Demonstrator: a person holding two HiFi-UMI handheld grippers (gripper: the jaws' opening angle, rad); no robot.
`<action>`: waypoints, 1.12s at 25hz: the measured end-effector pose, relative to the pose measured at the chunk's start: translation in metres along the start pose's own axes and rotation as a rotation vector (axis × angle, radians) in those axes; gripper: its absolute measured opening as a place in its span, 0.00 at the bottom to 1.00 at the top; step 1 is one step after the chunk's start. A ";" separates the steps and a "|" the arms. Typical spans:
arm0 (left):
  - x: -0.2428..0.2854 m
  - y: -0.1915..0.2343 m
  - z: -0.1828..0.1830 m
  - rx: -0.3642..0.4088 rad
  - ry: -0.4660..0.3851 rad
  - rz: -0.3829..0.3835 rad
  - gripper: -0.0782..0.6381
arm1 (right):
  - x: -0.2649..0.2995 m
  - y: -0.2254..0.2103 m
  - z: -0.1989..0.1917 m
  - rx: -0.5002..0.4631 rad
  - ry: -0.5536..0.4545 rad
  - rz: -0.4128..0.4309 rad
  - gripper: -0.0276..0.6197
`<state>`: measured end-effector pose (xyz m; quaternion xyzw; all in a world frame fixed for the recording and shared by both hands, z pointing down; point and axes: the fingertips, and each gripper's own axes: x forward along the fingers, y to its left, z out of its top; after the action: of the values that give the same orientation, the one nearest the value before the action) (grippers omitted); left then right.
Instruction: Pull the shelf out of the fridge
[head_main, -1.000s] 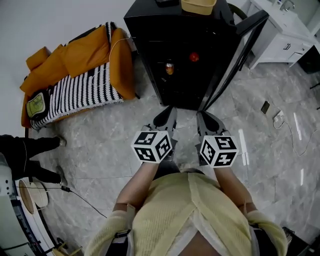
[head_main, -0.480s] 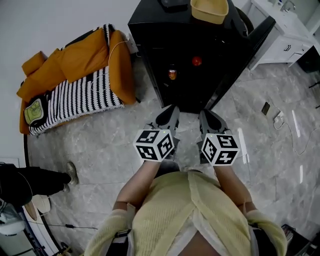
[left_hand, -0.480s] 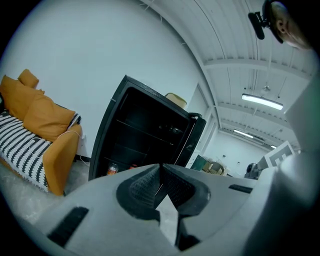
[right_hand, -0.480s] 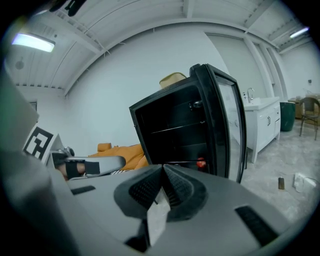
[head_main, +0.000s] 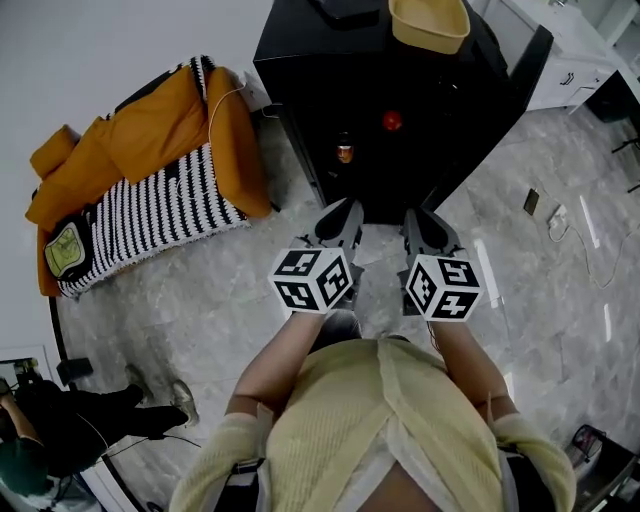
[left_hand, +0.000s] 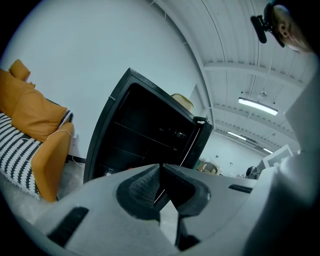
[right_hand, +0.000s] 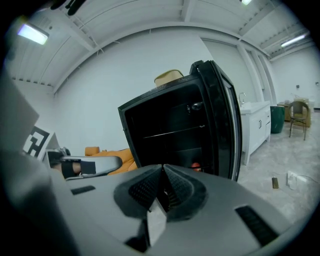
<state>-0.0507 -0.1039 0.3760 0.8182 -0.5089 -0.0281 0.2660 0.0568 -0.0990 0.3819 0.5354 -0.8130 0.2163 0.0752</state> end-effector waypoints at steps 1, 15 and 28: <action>0.003 0.003 0.003 -0.001 -0.002 -0.005 0.16 | 0.004 0.000 0.003 0.000 -0.005 -0.007 0.09; 0.046 0.040 0.043 -0.071 -0.083 -0.052 0.16 | 0.043 -0.008 0.035 0.090 -0.120 -0.071 0.09; 0.081 0.074 0.061 -0.183 -0.142 -0.081 0.16 | 0.079 -0.013 0.056 0.311 -0.234 -0.062 0.09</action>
<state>-0.0918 -0.2225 0.3758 0.8064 -0.4882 -0.1433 0.3014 0.0413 -0.1940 0.3629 0.5868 -0.7561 0.2732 -0.0965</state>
